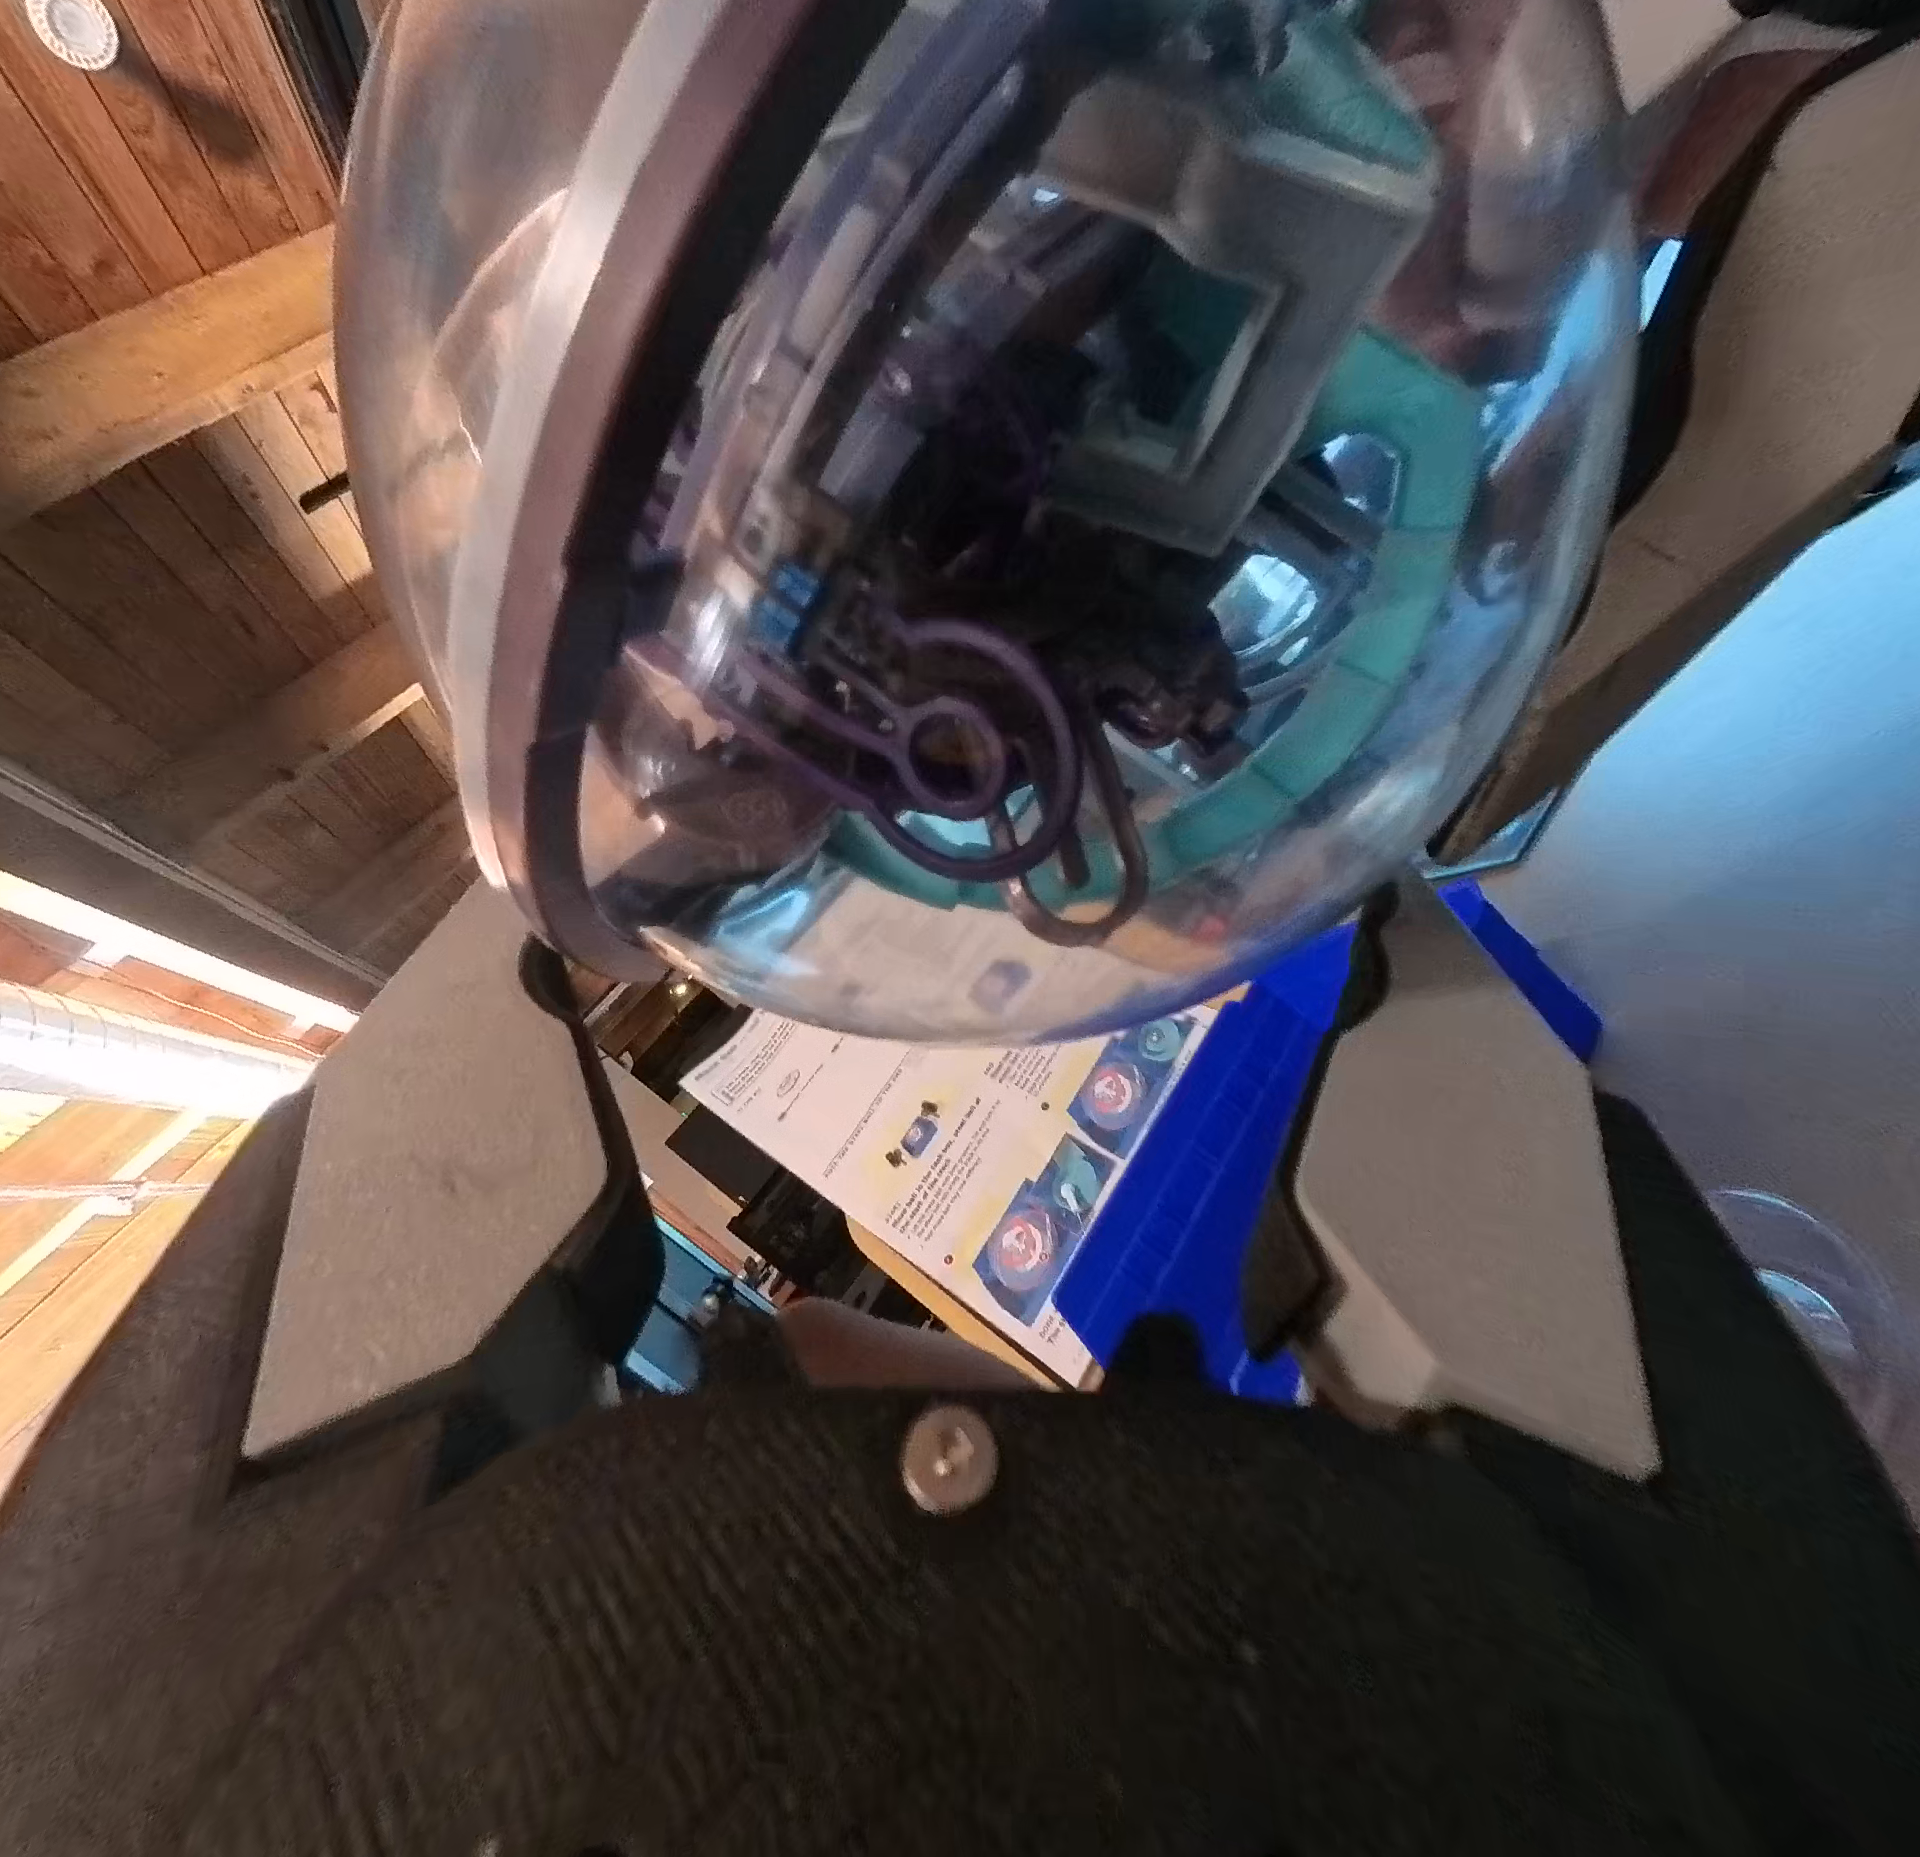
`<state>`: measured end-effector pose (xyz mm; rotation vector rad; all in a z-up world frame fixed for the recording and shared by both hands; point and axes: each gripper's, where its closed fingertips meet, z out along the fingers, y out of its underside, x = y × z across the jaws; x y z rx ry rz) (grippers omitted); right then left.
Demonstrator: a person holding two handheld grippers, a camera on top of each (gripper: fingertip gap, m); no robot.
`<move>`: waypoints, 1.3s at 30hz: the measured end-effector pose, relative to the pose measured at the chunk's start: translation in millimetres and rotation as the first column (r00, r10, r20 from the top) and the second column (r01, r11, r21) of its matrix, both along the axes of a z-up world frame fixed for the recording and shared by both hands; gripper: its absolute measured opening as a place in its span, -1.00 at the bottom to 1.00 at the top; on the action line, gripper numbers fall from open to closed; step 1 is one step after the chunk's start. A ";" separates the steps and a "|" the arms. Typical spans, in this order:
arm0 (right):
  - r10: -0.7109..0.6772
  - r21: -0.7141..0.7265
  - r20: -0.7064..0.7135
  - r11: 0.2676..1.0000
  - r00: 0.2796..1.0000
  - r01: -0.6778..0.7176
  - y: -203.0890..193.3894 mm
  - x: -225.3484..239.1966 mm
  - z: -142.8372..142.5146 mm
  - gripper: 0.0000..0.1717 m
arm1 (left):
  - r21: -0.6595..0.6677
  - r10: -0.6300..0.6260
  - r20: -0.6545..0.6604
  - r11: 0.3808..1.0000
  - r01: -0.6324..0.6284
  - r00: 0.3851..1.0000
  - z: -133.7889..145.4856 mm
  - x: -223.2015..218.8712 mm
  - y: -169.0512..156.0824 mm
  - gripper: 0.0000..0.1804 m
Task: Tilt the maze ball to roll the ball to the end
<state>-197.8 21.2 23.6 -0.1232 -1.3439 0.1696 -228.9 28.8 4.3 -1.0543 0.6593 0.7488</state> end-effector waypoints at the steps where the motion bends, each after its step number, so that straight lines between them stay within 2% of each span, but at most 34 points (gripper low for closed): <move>1: -0.001 0.000 0.003 1.000 1.000 0.001 0.6 -0.9 -2.1 0.84 | -0.002 0.001 0.003 1.000 -0.001 1.000 -2.3 -0.9 0.6 0.61; 5: -0.020 0.009 0.014 1.000 1.000 0.020 3.9 -6.3 -17.9 0.84 | -0.011 0.001 0.025 1.000 -0.001 1.000 -19.1 -7.1 4.9 0.62; 12: -0.091 0.099 -0.027 0.991 0.996 0.093 2.2 -20.5 -69.3 0.84 | -0.036 0.040 0.052 0.999 -0.038 0.998 -74.2 -27.8 10.2 0.61; 18: -0.123 0.170 -0.075 0.976 0.990 0.134 -3.7 -35.2 -118.9 0.84 | -0.146 0.127 0.067 0.982 -0.117 0.990 -130.8 -52.4 14.6 0.59; 24: -0.157 0.225 -0.066 0.960 0.985 0.168 -4.1 -48.6 -150.2 0.84 | -0.221 0.160 0.078 0.965 -0.139 0.984 -168.2 -71.2 18.3 0.52; 33: -0.178 0.183 -0.067 0.965 0.982 0.188 -1.2 -55.0 -174.8 0.84 | -0.270 0.168 0.067 0.952 -0.144 0.983 -194.3 -78.7 19.4 0.52; 39: -0.182 0.165 -0.069 0.968 0.981 0.192 6.6 -53.3 -177.1 0.84 | -0.274 0.185 0.062 0.948 -0.162 0.981 -196.4 -77.5 24.6 0.52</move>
